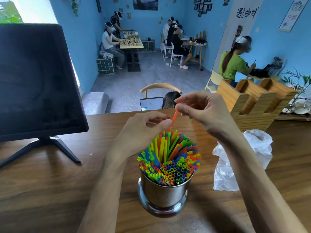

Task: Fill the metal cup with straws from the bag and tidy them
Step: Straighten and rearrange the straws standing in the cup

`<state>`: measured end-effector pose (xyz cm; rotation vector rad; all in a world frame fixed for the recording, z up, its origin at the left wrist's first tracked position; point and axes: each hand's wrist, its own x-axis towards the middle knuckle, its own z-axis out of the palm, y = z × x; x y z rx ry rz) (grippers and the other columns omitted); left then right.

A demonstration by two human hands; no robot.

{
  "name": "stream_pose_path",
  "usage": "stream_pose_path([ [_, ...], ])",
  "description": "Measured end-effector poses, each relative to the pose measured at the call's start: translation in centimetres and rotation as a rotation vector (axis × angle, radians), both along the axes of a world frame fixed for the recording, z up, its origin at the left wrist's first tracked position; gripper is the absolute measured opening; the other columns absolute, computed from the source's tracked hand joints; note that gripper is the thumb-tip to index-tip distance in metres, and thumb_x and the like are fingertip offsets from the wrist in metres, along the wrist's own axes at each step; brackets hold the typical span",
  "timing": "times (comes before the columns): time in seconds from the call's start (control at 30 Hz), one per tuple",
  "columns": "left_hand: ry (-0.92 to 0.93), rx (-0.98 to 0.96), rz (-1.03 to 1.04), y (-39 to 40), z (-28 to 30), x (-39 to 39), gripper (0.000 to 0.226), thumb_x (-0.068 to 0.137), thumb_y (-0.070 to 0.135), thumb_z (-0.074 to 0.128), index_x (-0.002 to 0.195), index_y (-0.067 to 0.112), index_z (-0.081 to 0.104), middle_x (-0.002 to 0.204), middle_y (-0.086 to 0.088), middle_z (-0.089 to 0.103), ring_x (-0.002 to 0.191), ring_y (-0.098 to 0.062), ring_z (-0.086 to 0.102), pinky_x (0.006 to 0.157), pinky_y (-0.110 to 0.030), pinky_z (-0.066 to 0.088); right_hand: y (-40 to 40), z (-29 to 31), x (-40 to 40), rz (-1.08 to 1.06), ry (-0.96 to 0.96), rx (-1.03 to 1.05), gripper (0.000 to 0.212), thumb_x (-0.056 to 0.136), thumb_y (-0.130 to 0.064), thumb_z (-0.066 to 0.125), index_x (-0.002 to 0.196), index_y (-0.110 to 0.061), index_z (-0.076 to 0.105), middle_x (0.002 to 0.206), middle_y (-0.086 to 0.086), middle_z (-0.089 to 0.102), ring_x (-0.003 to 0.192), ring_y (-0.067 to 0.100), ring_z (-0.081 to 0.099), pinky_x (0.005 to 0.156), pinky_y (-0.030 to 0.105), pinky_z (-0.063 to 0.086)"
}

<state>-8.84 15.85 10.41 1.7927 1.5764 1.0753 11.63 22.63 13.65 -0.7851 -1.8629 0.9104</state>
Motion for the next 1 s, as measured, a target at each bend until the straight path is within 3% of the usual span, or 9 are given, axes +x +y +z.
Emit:
stream_pose_path([
  [0.17,-0.015,-0.022,-0.070,0.3,0.6,0.6,0.019,0.093,0.052,0.068,0.103,0.040,0.079,0.095,0.026,0.075,0.094,0.009,0.068,0.083,-0.011,0.049,-0.8,2.6,-1.0,0.054,0.281,0.191,0.013,0.088,-0.007,0.077,0.098,-0.014,0.074,0.085,-0.002,0.077,0.077,0.011,0.071,0.071,0.020,0.054],
  [0.27,-0.068,0.000,-0.110,0.1,0.9,0.5,0.019,0.092,0.050,0.068,0.096,0.037,0.081,0.091,0.020,0.077,0.091,0.004,0.071,0.082,-0.012,0.051,-0.9,3.5,-1.4,0.029,0.431,0.260,0.013,0.091,-0.006,0.073,0.100,-0.014,0.071,0.089,0.006,0.074,0.076,0.016,0.069,0.072,0.026,0.055],
  [0.37,-0.202,0.022,-0.112,-0.2,1.3,-0.4,0.023,0.082,0.054,0.068,0.088,0.035,0.082,0.086,0.010,0.079,0.085,-0.003,0.073,0.083,-0.022,0.054,-0.8,3.6,-1.0,-0.038,0.585,0.234,0.011,0.093,-0.010,0.072,0.101,-0.018,0.071,0.090,-0.001,0.076,0.077,0.016,0.071,0.075,0.028,0.056],
  [0.47,-0.331,0.083,-0.116,-0.4,2.0,-1.4,0.018,0.082,0.047,0.068,0.080,0.033,0.080,0.077,0.004,0.077,0.072,0.000,0.069,0.069,-0.011,0.049,-0.5,2.7,-0.5,-0.068,0.710,0.145,0.012,0.095,-0.008,0.068,0.104,-0.016,0.070,0.093,0.000,0.078,0.080,0.019,0.072,0.077,0.031,0.057],
  [0.53,-0.419,0.148,-0.026,-0.3,2.4,-1.7,0.017,0.079,0.042,0.071,0.077,0.027,0.078,0.070,0.004,0.075,0.066,0.000,0.066,0.064,-0.011,0.050,-0.4,1.9,-0.2,-0.070,0.745,0.073,0.013,0.095,-0.006,0.065,0.105,-0.013,0.070,0.096,0.001,0.078,0.082,0.018,0.072,0.077,0.029,0.057],
  [0.67,-0.732,0.238,0.278,-0.5,3.0,-2.4,0.022,0.062,0.046,0.080,0.068,0.024,0.080,0.065,0.005,0.073,0.062,-0.003,0.065,0.054,-0.015,0.051,-0.4,-0.1,1.0,0.031,0.634,-0.063,0.015,0.087,-0.016,0.077,0.101,-0.014,0.075,0.095,0.003,0.079,0.081,0.017,0.072,0.076,0.027,0.057],
  [0.77,-0.891,0.349,0.431,-0.8,3.2,-2.7,0.024,0.067,0.042,0.084,0.075,0.020,0.077,0.064,0.007,0.071,0.063,-0.004,0.065,0.052,-0.017,0.048,-0.5,-1.4,1.5,0.154,0.423,-0.116,0.017,0.077,-0.019,0.086,0.094,-0.021,0.080,0.090,0.006,0.079,0.080,0.018,0.072,0.075,0.027,0.057],
  [0.9,-0.899,0.475,0.513,-0.5,3.6,-2.2,0.012,0.087,0.029,0.081,0.088,0.017,0.077,0.065,0.010,0.069,0.067,-0.005,0.062,0.060,-0.018,0.051,-0.9,-2.8,1.1,0.294,0.083,-0.083,0.019,0.077,-0.018,0.085,0.095,-0.024,0.080,0.089,0.004,0.079,0.085,0.016,0.075,0.078,0.022,0.058],
  [1.0,-0.858,0.564,0.482,-0.6,4.0,-0.9,0.023,0.089,0.028,0.080,0.108,0.016,0.076,0.077,0.004,0.077,0.068,-0.011,0.070,0.056,-0.020,0.052,-1.1,-3.0,0.7,0.384,-0.100,-0.072,0.016,0.081,-0.021,0.085,0.095,-0.023,0.080,0.089,0.001,0.078,0.087,0.015,0.075,0.079,0.020,0.055],
])
